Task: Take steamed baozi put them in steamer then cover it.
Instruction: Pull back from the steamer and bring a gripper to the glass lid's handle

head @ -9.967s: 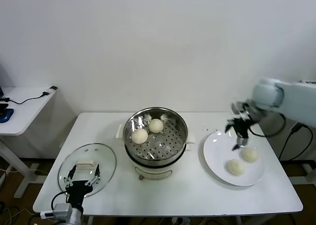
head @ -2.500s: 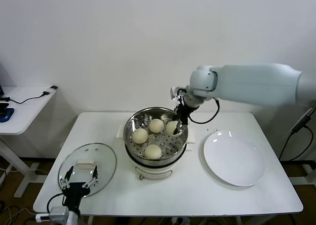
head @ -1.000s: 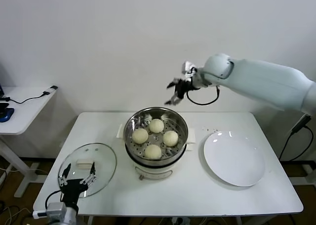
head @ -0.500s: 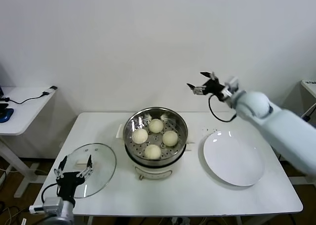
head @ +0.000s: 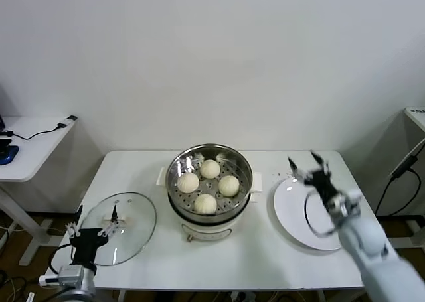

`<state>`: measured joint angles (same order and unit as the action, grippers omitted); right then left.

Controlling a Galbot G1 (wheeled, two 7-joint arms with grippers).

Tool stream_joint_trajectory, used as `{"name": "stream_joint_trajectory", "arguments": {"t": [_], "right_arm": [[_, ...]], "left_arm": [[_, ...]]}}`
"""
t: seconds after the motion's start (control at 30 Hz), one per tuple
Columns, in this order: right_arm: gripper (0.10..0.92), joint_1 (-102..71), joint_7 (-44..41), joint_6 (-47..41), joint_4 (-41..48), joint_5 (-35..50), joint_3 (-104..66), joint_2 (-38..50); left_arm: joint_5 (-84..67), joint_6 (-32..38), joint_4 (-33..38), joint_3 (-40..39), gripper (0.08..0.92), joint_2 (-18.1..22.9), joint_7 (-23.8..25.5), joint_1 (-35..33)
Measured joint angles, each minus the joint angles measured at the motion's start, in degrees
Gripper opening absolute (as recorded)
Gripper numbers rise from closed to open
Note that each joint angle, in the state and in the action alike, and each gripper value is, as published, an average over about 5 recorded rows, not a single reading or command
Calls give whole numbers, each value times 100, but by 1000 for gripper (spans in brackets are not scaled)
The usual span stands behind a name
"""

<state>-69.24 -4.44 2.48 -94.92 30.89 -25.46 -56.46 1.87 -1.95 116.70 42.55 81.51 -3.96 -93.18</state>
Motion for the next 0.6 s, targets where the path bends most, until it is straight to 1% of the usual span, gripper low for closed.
{"name": "stream_joint_trajectory", "arguments": {"t": [0.17, 0.37, 0.47, 0.6], "right_arm": [[823, -849, 18, 333, -90, -249, -500, -611], [823, -1384, 63, 536, -199, -455, -832, -1090], [823, -1548, 75, 594, -268, -519, -925, -1235], [823, -1708, 82, 650, -362, -569, -1029, -1378]], "left_arm": [[697, 418, -252, 34, 823, -102, -300, -4], [2214, 954, -754, -3, 823, -327, -975, -46], [3058, 1095, -1073, -53, 823, -479, -1295, -40], [4093, 1146, -1533, -90, 823, -650, -1558, 34]]}}
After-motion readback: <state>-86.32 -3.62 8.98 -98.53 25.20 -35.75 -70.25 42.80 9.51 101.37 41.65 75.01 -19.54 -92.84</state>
